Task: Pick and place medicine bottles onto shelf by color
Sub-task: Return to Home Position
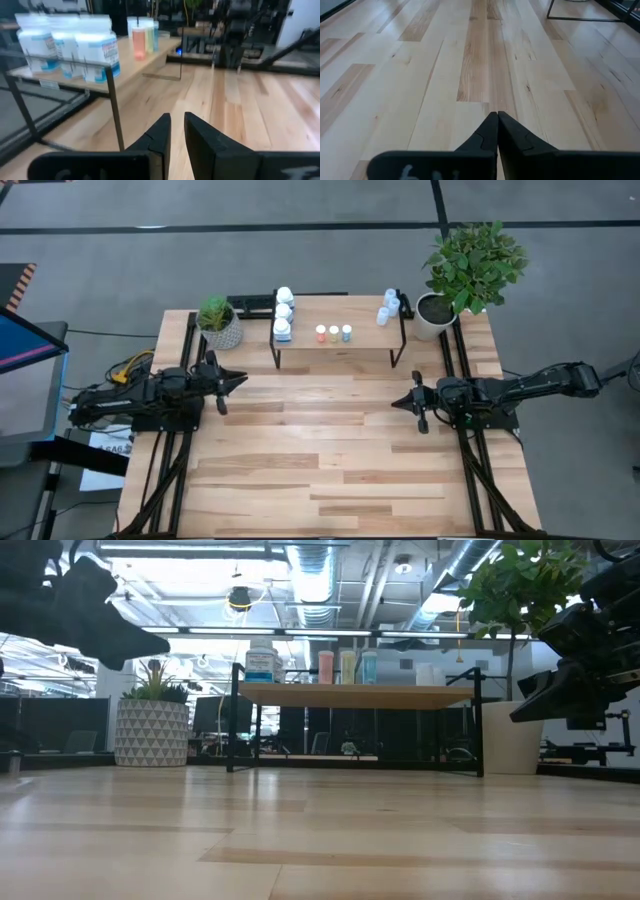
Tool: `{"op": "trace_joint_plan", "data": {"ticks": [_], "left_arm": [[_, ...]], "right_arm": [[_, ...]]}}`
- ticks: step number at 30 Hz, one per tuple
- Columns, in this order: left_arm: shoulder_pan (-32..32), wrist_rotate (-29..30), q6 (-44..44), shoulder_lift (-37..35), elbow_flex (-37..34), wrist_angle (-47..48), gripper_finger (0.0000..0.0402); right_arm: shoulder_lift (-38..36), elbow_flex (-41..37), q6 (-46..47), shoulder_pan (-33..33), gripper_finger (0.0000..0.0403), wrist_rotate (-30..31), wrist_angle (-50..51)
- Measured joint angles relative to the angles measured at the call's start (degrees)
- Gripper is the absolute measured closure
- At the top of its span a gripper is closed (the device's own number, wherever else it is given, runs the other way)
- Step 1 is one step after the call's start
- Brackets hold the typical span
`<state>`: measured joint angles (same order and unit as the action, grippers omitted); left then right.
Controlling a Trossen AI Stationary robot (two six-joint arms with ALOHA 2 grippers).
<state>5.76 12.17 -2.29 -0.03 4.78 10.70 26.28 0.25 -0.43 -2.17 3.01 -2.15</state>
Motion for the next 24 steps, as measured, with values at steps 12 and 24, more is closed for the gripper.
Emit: {"op": "trace_joint_plan", "data": {"ticks": [12, 24], "left_arm": [[0.0, 0.52, -0.24, 0.37, 0.15, 1.24, 0.0359], [0.0, 0.56, -0.35, 0.39, 0.15, 1.35, 0.0359]], "right_arm": [[0.0, 0.02, -0.01, 0.0, 0.0376, 0.0, -0.01], [0.0, 0.0, 0.01, 0.02, 0.0376, 0.0, 0.01]]}}
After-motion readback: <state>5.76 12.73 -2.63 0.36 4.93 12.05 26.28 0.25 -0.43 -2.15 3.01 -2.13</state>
